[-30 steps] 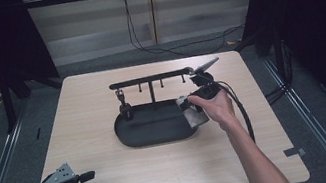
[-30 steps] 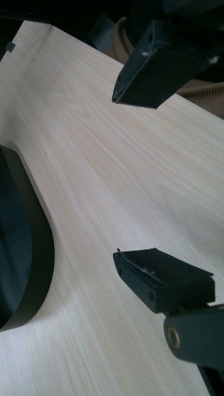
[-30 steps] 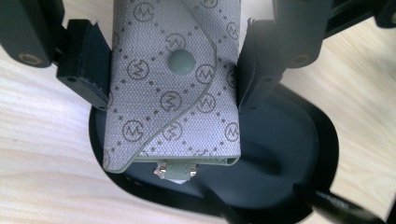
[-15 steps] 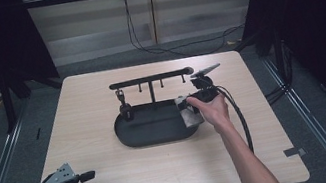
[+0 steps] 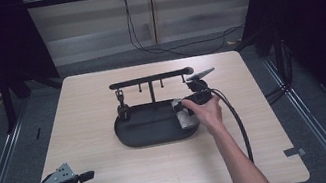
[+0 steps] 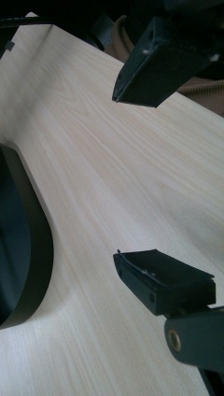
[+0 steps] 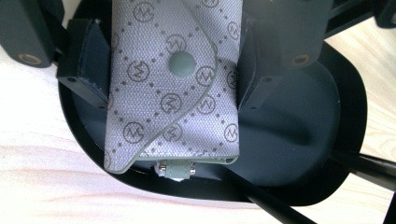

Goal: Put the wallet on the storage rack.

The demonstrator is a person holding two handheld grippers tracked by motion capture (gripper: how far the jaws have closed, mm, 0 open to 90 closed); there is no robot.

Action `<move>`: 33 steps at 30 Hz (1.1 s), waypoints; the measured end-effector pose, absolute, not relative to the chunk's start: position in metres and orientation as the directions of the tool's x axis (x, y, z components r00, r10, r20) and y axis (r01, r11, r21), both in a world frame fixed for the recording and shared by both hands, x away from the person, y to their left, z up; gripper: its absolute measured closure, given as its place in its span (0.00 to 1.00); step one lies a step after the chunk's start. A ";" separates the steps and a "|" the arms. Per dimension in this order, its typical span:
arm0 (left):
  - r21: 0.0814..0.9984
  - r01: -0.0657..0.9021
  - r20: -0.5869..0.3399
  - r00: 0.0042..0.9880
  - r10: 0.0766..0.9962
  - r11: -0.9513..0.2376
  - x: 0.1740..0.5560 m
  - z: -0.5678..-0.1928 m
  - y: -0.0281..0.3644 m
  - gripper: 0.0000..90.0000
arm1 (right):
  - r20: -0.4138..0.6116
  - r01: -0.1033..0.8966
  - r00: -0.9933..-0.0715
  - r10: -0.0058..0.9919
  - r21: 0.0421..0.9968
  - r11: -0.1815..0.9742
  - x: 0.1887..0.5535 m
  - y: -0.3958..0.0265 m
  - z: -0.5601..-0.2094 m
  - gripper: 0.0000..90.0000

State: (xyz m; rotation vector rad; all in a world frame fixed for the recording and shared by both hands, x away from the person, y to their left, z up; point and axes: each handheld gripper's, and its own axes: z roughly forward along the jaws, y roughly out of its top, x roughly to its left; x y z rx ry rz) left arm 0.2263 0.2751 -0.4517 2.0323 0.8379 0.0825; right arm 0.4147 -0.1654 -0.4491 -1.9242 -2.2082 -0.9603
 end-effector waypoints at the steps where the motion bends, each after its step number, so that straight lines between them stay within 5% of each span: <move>1: 0.770 0.530 -0.254 0.766 0.591 -0.356 0.226 -0.452 0.275 0.21 | 0.433 0.912 -0.219 0.874 0.408 0.026 0.415 -0.165 -0.450 0.38; 19: 0.771 0.524 -0.249 0.771 0.587 -0.362 0.226 -0.451 0.275 0.21 | 0.427 0.915 -0.211 0.879 0.403 0.024 0.417 -0.158 -0.473 0.41; 33: 0.772 0.525 -0.248 0.769 0.589 -0.359 0.226 -0.451 0.275 0.21 | 0.361 0.859 -0.277 0.891 0.509 0.061 0.404 -0.172 -0.449 0.27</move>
